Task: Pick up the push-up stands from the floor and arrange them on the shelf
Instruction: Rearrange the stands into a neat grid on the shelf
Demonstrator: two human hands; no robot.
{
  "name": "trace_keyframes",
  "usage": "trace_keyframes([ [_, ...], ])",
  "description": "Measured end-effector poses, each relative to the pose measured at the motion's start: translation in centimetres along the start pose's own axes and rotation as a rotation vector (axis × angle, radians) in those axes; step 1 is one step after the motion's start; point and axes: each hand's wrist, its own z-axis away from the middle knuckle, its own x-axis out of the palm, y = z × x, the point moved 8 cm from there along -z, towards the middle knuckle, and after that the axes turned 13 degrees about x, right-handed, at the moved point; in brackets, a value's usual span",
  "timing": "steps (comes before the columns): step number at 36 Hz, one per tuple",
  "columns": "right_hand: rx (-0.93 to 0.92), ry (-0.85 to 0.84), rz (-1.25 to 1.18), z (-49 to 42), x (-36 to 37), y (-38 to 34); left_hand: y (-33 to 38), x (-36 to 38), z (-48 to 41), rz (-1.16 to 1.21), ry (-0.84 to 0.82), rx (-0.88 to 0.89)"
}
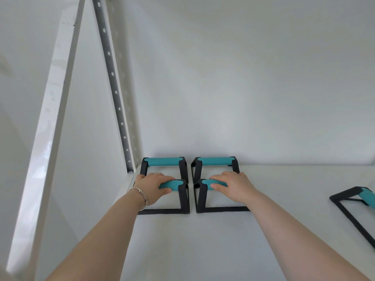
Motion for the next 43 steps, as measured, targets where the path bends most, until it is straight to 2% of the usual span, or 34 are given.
trace_keyframes([
  [33,0.026,0.033,0.033,0.0,0.3,0.0,0.7,-0.3,0.3,-0.015,-0.017,-0.013],
  [40,0.060,0.045,0.035,0.4,0.1,0.0,0.9,-0.3,0.3,-0.013,-0.074,-0.022],
  [43,0.082,0.129,0.053,1.1,-0.3,0.0,2.0,-1.1,0.1,0.005,0.017,-0.035],
])
